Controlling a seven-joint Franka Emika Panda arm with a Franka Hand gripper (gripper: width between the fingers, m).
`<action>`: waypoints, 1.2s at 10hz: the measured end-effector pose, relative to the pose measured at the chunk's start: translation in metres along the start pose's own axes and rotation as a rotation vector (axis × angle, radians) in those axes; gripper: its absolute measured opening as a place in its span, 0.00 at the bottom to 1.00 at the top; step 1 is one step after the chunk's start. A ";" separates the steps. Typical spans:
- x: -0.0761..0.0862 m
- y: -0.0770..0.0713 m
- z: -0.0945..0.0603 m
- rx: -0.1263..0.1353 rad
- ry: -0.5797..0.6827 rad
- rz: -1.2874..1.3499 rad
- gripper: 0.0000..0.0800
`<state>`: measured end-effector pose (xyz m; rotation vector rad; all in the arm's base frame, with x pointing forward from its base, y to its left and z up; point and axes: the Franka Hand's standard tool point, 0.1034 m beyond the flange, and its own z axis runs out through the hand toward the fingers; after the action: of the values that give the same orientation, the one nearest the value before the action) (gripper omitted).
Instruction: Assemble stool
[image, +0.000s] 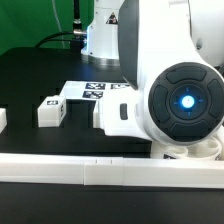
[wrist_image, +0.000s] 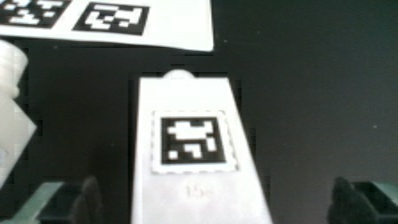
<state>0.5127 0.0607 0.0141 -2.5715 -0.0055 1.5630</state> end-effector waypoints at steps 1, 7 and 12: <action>0.003 -0.001 0.000 -0.001 0.011 -0.003 0.63; -0.005 -0.009 -0.005 0.005 0.004 -0.021 0.45; -0.043 -0.033 -0.037 0.058 0.010 -0.033 0.45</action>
Offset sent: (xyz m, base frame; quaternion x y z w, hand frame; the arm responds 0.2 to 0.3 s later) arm -0.0040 -0.0011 -0.0099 -0.0050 0.0194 -0.0117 0.9997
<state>0.5277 0.0867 0.0729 -2.5219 -0.0011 1.5160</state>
